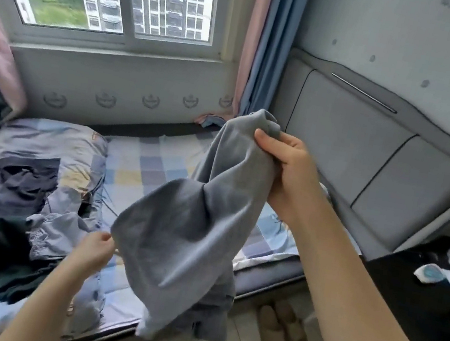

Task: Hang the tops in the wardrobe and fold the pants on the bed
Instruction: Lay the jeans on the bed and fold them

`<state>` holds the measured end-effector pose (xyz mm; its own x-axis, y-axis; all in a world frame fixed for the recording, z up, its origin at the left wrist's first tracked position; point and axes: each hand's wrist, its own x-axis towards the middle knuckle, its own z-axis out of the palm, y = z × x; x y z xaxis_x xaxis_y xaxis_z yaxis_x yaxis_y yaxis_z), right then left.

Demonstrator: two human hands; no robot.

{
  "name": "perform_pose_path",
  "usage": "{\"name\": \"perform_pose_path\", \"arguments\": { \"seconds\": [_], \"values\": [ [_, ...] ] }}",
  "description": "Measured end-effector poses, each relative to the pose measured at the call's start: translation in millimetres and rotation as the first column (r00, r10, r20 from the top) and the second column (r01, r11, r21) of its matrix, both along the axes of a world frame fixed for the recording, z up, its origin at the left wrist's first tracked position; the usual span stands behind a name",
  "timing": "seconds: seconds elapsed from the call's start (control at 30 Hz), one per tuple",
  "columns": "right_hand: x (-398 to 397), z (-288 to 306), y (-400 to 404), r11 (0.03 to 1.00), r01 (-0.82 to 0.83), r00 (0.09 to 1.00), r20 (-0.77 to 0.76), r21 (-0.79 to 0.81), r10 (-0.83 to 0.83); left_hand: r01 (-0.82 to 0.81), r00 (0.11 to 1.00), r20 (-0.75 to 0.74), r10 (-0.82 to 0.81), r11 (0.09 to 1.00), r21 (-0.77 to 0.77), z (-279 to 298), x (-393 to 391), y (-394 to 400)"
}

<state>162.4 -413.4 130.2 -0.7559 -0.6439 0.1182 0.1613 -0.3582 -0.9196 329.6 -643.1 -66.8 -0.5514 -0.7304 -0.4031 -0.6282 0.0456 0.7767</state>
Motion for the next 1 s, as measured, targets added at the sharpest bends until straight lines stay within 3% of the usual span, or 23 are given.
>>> {"name": "perform_pose_path", "arguments": {
  "seconds": [0.07, 0.17, 0.23, 0.33, 0.4, 0.57, 0.63, 0.73, 0.8, 0.87, 0.93, 1.0],
  "values": [
    [-12.2, -4.0, -25.0, 0.998, -0.064, 0.998, -0.026, 0.02, 0.064, -0.024, 0.984, -0.158, 0.085, 0.934, 0.357, -0.9, -18.3, -18.4],
    [-24.3, -29.6, -55.5, 0.975, -0.177, 0.982, -0.034, 0.132, 0.183, 0.18, 0.964, -0.264, 0.023, 0.676, 0.715, 6.9, -58.9, -38.2],
    [-32.1, -53.4, -66.4, 0.944, -0.233, 0.97, -0.01, 0.233, 0.242, 0.241, 0.949, -0.313, 0.035, 0.558, 0.794, 3.8, -82.4, -45.5],
    [-45.0, -86.5, -72.4, 0.89, -0.283, 0.956, 0.031, 0.358, 0.291, 0.178, 0.94, -0.297, 0.167, 0.503, 0.846, -2.7, -112.1, -52.3],
    [-53.0, -105.5, -73.1, 0.859, -0.295, 0.951, 0.042, 0.418, 0.306, 0.128, 0.939, -0.268, 0.217, 0.502, 0.855, -9.5, -126.2, -54.1],
    [-77.1, -143.0, -76.8, 0.767, -0.288, 0.937, 0.003, 0.573, 0.35, -0.013, 0.983, -0.085, 0.165, 0.519, 0.855, -31.4, -152.4, -51.9],
    [-80.6, -153.0, -83.9, 0.68, -0.311, 0.89, -0.047, 0.664, 0.453, -0.057, 0.995, 0.003, 0.104, 0.522, 0.851, -36.3, -162.3, -48.9],
    [-80.9, -166.2, -98.6, 0.482, -0.35, 0.74, -0.078, 0.803, 0.668, -0.105, 0.994, 0.07, 0.083, 0.563, 0.82, -48.9, -178.5, -45.6],
    [-87.1, -176.0, -101.9, 0.437, -0.309, 0.69, -0.117, 0.845, 0.714, -0.151, 0.982, 0.072, 0.175, 0.494, 0.856, -56.5, -186.3, -47.0],
    [-102.3, -184.6, -98.9, 0.457, -0.33, 0.702, -0.109, 0.826, 0.703, -0.221, 0.943, 0.07, 0.325, 0.455, 0.863, -64.6, -195.9, -51.6],
    [-127.8, -191.7, -90.9, 0.449, -0.378, 0.708, -0.059, 0.81, 0.704, -0.27, 0.898, 0.022, 0.439, 0.51, 0.817, -67.6, -207.9, -53.5],
    [-160.3, -197.5, -79.6, 0.362, -0.446, 0.648, 0.016, 0.818, 0.762, -0.248, 0.872, -0.101, 0.48, 0.61, 0.753, -63.9, -221.3, -54.5]
  ]
}}
